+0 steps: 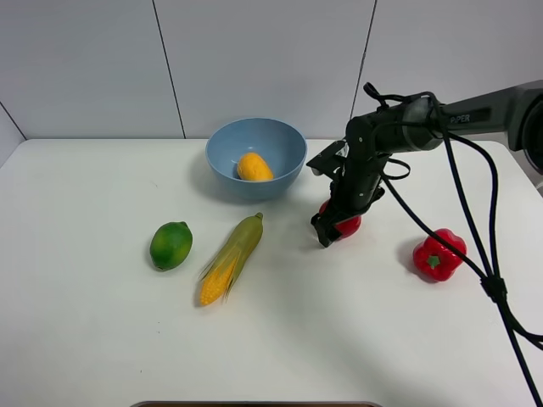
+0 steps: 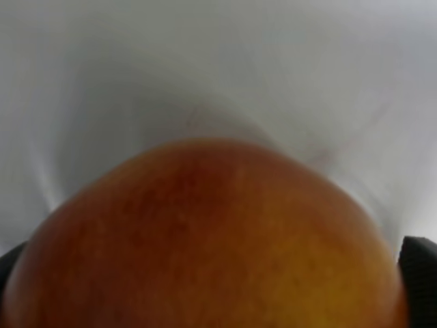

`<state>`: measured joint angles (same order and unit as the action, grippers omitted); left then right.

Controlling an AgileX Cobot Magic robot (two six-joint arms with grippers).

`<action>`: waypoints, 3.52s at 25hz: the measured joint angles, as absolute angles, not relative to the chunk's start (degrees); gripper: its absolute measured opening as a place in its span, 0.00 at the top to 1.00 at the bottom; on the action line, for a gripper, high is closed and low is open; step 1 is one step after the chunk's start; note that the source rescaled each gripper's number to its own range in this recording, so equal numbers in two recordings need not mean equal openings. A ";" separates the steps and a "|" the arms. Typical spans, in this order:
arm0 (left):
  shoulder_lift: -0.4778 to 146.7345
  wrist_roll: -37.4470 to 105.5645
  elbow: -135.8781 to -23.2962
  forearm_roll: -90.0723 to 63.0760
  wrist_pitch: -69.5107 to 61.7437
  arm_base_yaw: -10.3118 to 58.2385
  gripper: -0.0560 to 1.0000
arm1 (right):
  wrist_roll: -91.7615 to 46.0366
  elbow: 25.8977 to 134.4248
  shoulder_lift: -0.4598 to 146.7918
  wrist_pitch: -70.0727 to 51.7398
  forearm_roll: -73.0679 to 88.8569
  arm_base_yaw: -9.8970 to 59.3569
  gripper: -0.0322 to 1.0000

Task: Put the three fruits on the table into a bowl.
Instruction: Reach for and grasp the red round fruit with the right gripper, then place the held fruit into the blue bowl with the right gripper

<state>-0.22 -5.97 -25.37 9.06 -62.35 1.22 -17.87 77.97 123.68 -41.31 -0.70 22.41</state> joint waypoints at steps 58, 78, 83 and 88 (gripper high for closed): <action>-0.22 -5.97 -25.37 9.06 -62.35 1.22 0.00 | -14.85 77.97 111.74 -46.43 -3.99 21.90 0.65; -0.22 -5.97 -25.37 9.06 -62.35 1.22 0.00 | -11.35 77.97 99.03 -36.22 -4.43 28.81 0.65; -0.22 -5.97 -25.37 9.06 -62.35 1.22 0.00 | -8.56 78.50 99.35 -29.30 -4.34 29.61 0.65; -0.22 -5.97 -25.37 9.06 -62.35 1.22 0.00 | -7.83 82.35 101.75 -28.21 -4.40 29.61 0.65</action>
